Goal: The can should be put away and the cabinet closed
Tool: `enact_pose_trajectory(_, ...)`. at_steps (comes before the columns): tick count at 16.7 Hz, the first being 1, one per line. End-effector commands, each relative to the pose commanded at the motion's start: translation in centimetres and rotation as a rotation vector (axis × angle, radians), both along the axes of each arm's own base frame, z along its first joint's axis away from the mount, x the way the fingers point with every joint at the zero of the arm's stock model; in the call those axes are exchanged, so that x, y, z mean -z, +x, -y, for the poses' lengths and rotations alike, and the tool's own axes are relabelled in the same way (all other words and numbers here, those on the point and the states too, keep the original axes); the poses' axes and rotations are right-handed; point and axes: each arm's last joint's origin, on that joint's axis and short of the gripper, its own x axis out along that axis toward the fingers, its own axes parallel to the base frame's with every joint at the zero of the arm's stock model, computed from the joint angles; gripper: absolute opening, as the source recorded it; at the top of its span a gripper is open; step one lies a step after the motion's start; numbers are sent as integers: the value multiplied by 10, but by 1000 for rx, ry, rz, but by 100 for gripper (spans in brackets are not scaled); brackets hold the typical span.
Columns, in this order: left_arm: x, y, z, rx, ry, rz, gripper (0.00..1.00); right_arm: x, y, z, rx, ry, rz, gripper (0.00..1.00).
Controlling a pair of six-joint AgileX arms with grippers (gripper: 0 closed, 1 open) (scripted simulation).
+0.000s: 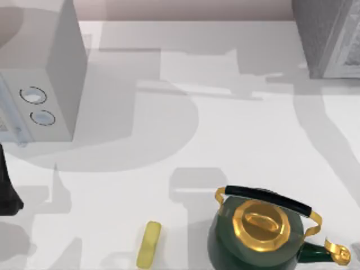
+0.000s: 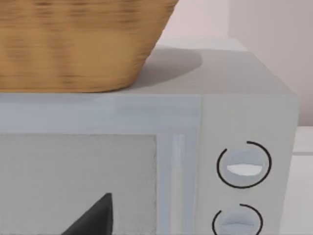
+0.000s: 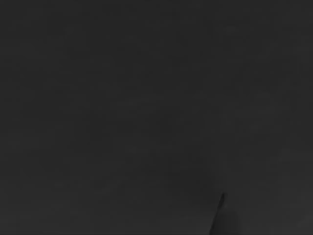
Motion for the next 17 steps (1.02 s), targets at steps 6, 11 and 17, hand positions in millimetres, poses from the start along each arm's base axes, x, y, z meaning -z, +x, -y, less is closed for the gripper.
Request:
enact_pose_trajectory(6,0,0,0,0,0,0,100,-5,-10,5,40,-3,19,100)
enact_pose_trajectory(11,0,0,0,0,0,0,100,-6,12,4,41,-2,19,100)
enact_pose_trajectory(17,0,0,0,0,0,0,100,-5,40,5,40,-3,19,100)
